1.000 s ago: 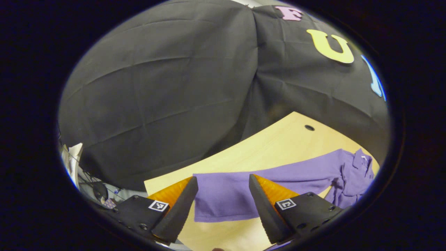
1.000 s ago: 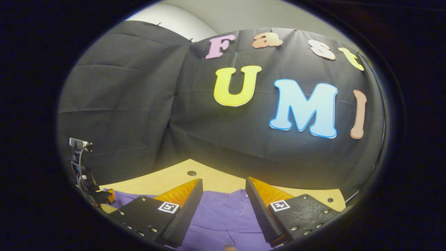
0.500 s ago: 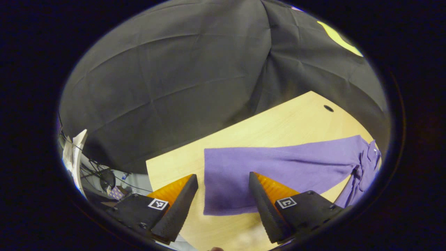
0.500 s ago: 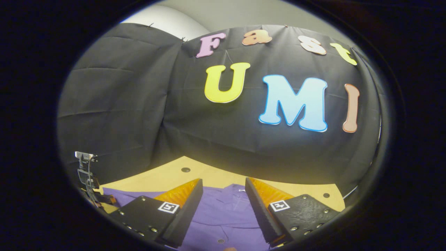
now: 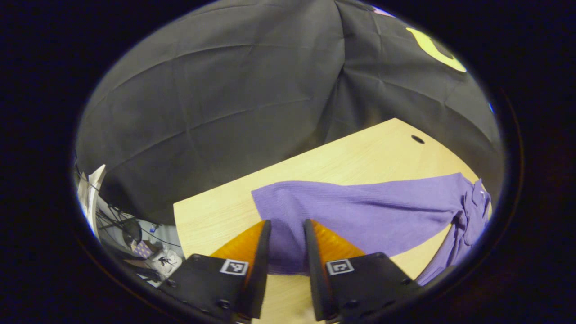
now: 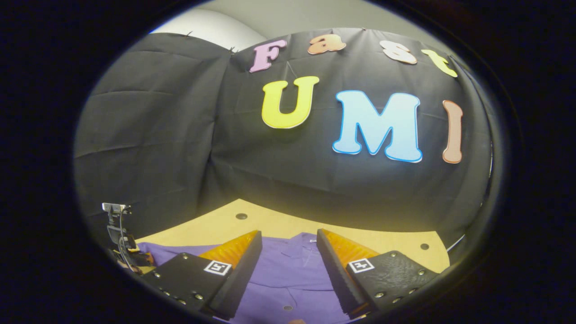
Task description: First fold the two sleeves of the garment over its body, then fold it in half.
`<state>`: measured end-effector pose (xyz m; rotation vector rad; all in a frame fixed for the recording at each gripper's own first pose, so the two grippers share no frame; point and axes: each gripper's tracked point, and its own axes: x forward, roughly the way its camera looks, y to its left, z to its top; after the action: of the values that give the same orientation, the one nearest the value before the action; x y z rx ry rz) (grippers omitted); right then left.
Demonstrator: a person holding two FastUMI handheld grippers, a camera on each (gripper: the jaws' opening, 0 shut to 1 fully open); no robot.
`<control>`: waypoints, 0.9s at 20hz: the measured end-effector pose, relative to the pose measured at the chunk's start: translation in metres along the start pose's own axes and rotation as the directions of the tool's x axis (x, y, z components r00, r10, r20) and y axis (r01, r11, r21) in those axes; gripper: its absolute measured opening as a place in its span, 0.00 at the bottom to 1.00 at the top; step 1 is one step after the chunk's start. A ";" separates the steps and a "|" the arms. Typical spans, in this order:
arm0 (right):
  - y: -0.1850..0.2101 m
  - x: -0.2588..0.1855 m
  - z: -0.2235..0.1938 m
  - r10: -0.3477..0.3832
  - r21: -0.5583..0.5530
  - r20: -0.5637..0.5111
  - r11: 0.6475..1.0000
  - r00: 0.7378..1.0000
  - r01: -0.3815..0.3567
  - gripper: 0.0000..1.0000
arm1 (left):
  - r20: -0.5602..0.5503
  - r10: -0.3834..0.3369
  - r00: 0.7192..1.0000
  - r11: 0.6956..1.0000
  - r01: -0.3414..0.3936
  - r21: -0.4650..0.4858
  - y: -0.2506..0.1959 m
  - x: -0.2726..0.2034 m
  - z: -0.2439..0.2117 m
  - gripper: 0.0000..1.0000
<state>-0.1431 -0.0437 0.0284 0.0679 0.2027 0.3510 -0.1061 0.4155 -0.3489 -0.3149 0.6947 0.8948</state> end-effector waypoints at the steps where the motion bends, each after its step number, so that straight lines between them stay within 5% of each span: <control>1: -0.001 0.000 -0.001 0.000 0.001 -0.002 1.000 1.000 0.000 0.77 | 0.002 -0.009 1.000 1.000 0.009 -0.005 -0.003 0.000 0.001 0.37; 3: -0.005 -0.002 -0.004 -0.006 0.008 -0.009 1.000 1.000 0.007 0.80 | -0.003 -0.020 1.000 1.000 0.020 0.024 -0.003 0.000 0.002 0.13; 5: -0.012 -0.004 -0.005 -0.018 0.015 -0.010 1.000 1.000 0.018 0.80 | -0.009 -0.038 0.999 0.998 0.038 0.042 -0.008 0.000 0.003 0.08; 15: -0.049 -0.021 -0.014 -0.097 0.027 -0.022 0.995 0.995 0.098 0.77 | 0.019 -0.241 0.970 0.961 0.241 -0.134 -0.059 -0.037 0.051 0.07; 18: -0.057 -0.025 -0.019 -0.108 0.041 -0.028 0.993 0.994 0.109 0.80 | 0.053 -0.289 0.956 0.948 0.293 -0.124 -0.083 -0.053 0.068 0.07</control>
<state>-0.1510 -0.1055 0.0084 0.0944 0.2388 0.2396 -0.0343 0.3692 -0.2652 -0.5045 0.5409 0.6624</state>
